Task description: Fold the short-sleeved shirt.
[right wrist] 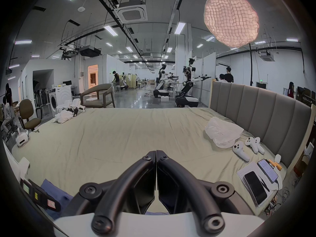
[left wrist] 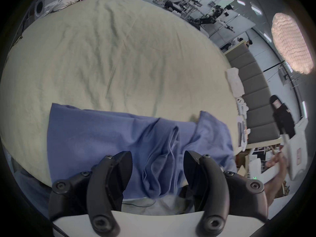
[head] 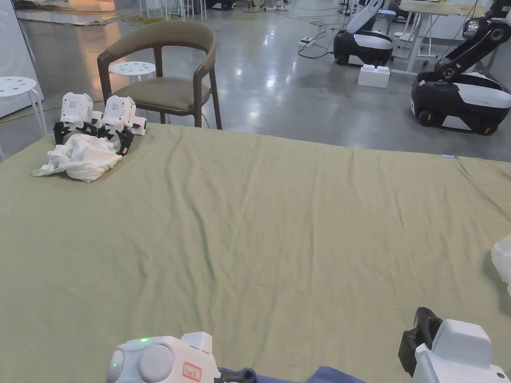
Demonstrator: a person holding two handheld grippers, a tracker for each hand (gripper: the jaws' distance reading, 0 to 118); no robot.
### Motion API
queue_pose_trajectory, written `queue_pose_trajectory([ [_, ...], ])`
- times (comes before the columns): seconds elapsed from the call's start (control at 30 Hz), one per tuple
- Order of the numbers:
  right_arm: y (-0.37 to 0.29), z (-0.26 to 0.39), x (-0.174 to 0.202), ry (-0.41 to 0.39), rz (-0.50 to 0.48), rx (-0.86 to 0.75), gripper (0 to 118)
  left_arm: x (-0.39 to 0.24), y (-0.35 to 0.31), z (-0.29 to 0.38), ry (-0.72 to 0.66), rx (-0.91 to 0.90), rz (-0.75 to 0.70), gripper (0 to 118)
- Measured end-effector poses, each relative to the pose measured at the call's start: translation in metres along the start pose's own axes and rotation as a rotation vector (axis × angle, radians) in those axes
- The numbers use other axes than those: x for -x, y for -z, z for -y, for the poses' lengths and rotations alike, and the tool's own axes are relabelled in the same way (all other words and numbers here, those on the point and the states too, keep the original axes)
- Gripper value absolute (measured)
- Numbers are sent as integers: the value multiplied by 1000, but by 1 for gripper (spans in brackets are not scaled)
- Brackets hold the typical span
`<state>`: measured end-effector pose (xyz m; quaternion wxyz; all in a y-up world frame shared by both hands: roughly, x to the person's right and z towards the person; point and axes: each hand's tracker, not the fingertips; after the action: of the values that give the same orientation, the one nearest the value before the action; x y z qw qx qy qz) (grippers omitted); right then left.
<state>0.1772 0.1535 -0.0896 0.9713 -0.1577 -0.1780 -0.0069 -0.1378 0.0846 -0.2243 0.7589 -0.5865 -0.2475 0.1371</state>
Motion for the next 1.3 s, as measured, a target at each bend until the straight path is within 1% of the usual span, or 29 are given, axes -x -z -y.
queue_pose_trajectory([
  [0.03,0,0,0,0,-1,0,0,0,-8,-1,-7,-18,30,57],
  [0.1,-1,0,0,-3,-2,0,0,-1,-24,-3,-9,-48,60,33],
  [0.17,-1,1,0,-4,-2,2,0,3,-31,-5,-7,-89,68,25],
  [0.2,-1,1,0,-2,-3,4,0,6,-32,-5,-5,-108,51,22],
  [0.23,-1,1,0,-1,-3,5,0,8,-31,-6,2,-117,23,15],
  [0.3,0,2,0,-2,-3,8,0,11,-21,-4,31,-88,-48,13],
  [0.37,0,3,0,-4,-4,10,0,14,-6,0,74,-29,-87,7],
  [0.43,0,5,1,-8,-4,12,0,14,12,9,98,31,-117,6],
  [0.53,0,6,1,-12,-4,18,0,7,31,21,115,104,-13,5],
  [0.6,0,7,2,-14,-5,22,0,1,39,28,121,110,85,5],
  [0.63,-1,7,2,-17,-3,22,0,1,42,30,139,109,111,5],
  [0.73,-3,7,4,-26,-5,16,0,0,53,34,162,78,43,5],
  [0.77,-3,7,4,-25,-6,15,0,1,55,34,153,79,41,5],
  [0.83,-3,7,5,-24,-6,13,0,5,55,34,121,71,64,5],
  [0.97,-3,5,4,-21,-7,5,0,13,36,28,113,61,104,5],
  [1.03,-3,3,3,-18,-11,-5,0,25,11,21,89,-6,129,8],
  [1.07,-4,2,3,-19,-11,-8,0,32,0,18,76,-46,142,16],
  [1.1,-4,0,2,-19,-8,-12,0,43,-15,13,58,-89,156,27],
  [1.2,-5,-4,1,-12,-9,-29,0,84,-52,3,-2,-186,175,43],
  [1.23,-5,-6,1,-10,-9,-36,0,99,-59,1,-18,-213,156,65],
  [1.27,-5,-7,1,-9,-13,-44,0,111,-65,-1,-32,-230,134,76],
  [1.3,-5,-9,2,-8,-19,-55,0,126,-70,-4,-41,-243,105,80],
])
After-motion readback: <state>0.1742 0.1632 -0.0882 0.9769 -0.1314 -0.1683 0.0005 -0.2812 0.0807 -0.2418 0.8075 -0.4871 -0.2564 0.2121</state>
